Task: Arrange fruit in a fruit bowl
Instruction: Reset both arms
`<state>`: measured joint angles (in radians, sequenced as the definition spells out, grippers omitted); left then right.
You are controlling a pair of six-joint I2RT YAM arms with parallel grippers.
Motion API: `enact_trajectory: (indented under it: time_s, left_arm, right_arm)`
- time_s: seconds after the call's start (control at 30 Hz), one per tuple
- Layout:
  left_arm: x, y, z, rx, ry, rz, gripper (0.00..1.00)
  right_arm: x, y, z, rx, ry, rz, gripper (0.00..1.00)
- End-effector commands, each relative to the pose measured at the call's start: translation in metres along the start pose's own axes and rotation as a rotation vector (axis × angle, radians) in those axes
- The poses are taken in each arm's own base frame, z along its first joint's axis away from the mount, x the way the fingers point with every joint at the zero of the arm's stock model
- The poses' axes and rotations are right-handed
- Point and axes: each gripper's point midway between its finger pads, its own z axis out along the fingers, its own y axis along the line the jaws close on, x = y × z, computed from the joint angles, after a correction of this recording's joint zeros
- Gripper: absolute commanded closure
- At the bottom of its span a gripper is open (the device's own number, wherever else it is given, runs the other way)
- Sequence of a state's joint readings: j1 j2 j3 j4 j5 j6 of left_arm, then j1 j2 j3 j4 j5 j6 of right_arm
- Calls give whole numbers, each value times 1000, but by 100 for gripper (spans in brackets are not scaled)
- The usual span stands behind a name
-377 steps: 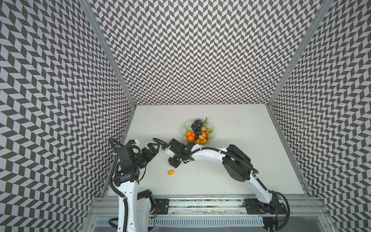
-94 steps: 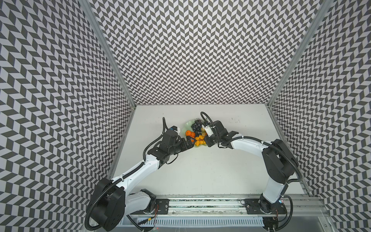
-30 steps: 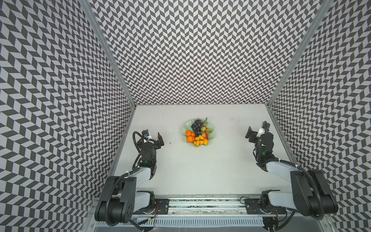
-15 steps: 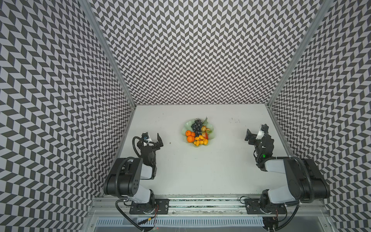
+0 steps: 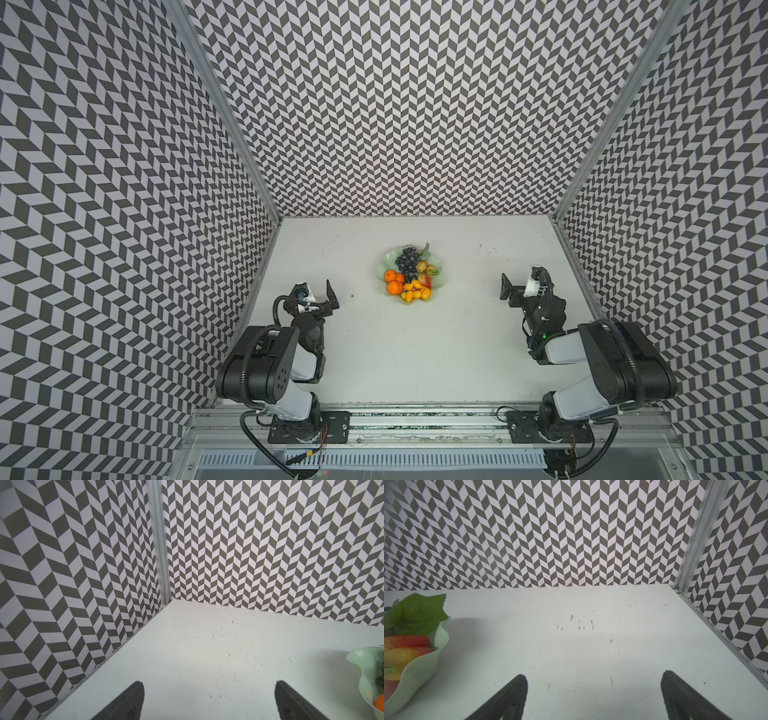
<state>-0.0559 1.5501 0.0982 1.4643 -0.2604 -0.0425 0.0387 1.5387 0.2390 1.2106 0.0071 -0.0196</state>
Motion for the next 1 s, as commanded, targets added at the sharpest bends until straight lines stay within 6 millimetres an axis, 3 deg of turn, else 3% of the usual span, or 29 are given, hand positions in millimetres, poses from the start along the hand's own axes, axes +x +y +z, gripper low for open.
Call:
enact_trajectory:
  time_s: [0.0, 0.1, 0.97]
  left_arm:
    - [-14, 2, 15, -10, -31, -23, 0]
    - [-2, -4, 33, -12, 47, 1, 0]
    - [-4, -5, 31, -19, 36, 11, 0]
  right_arm:
    - [-20, -1, 0, 15, -84, -13, 0]
    - [-18, -5, 6, 34, -65, 4, 0]
    - [-18, -4, 5, 31, -65, 2, 0]
